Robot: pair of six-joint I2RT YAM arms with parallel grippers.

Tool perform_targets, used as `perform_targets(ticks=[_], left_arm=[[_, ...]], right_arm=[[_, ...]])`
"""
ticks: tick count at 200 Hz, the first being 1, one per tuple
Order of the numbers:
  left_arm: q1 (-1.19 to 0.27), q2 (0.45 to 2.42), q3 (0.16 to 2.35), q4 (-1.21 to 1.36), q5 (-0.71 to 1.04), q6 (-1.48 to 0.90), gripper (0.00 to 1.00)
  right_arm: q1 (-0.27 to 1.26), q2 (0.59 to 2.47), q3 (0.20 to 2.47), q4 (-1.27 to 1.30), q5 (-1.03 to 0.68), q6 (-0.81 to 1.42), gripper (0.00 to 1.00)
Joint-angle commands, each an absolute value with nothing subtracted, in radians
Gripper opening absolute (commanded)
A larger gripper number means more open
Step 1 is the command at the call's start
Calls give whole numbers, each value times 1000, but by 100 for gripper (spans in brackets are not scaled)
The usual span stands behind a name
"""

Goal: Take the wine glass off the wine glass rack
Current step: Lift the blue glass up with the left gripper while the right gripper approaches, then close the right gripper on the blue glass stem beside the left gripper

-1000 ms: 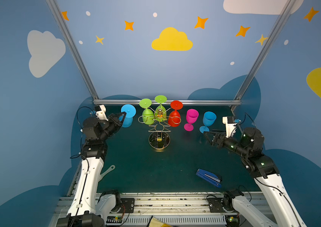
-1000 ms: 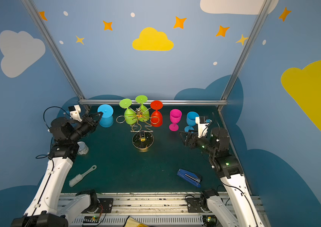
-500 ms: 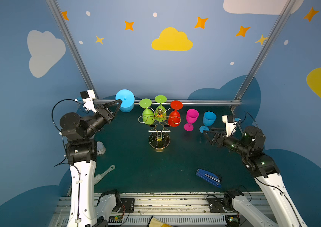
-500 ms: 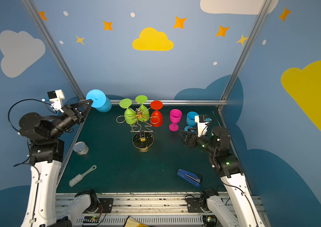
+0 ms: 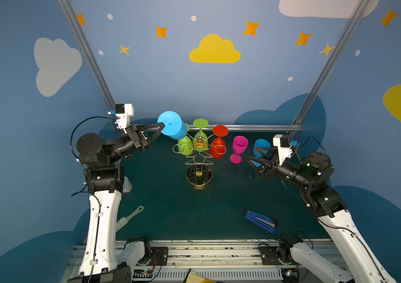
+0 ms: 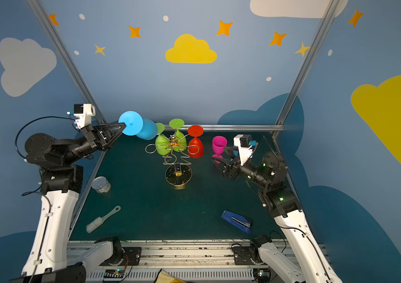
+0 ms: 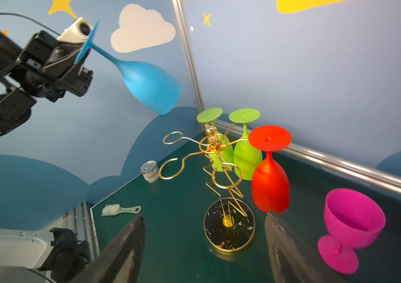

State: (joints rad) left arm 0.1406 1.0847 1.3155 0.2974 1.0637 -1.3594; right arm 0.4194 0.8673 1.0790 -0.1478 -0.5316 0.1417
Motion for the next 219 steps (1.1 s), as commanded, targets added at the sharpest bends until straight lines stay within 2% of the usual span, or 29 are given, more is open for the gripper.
perform_targets(ticks=[1,53,88,147,219], left_arm=[[103,1096,1377,371,1119,-1392,4],[-5,1154,1401,420,1144,-1458,4],[-76,1199,1446,364,1167,-1425,4],[-139,1220,1421,363,1150,-1428,4],[-186,1211,1394,357,1123,-1427,4]], right_arm=[[482,885,1128,-66,-492,21,77],[635,975,1208,-25,-433,-198,81],[725,1047,1271,-18,-388,-357,85],[746,1183,1323,94,-347,-401,87],[749,1317,1414,96,-371,-400,89]])
